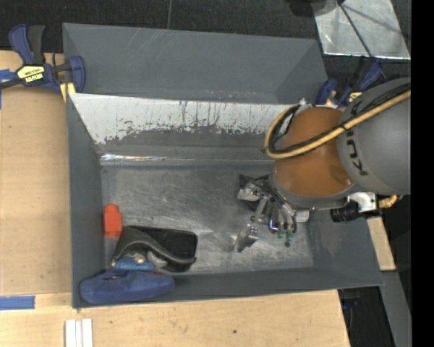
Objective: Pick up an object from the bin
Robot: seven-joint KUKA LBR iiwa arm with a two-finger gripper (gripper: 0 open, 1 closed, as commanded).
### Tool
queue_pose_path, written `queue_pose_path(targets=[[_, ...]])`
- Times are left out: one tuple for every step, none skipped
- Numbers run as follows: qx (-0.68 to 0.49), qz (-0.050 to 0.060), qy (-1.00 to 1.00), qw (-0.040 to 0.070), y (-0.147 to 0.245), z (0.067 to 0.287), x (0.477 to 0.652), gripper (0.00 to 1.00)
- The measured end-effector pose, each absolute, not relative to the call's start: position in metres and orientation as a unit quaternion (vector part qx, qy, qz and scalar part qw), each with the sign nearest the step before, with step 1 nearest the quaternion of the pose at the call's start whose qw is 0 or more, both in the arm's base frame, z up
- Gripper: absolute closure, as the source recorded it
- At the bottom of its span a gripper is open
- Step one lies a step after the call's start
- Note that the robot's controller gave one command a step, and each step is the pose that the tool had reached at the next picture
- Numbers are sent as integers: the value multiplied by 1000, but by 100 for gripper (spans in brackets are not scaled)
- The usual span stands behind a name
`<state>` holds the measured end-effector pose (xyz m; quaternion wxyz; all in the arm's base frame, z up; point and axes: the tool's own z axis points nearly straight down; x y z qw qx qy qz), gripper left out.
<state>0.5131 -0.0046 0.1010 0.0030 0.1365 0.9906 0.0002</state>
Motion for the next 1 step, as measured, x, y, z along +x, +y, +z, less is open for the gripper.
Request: queue_pose_path(targets=[[208, -1, 978, 4, -81, 101, 572, 0]])
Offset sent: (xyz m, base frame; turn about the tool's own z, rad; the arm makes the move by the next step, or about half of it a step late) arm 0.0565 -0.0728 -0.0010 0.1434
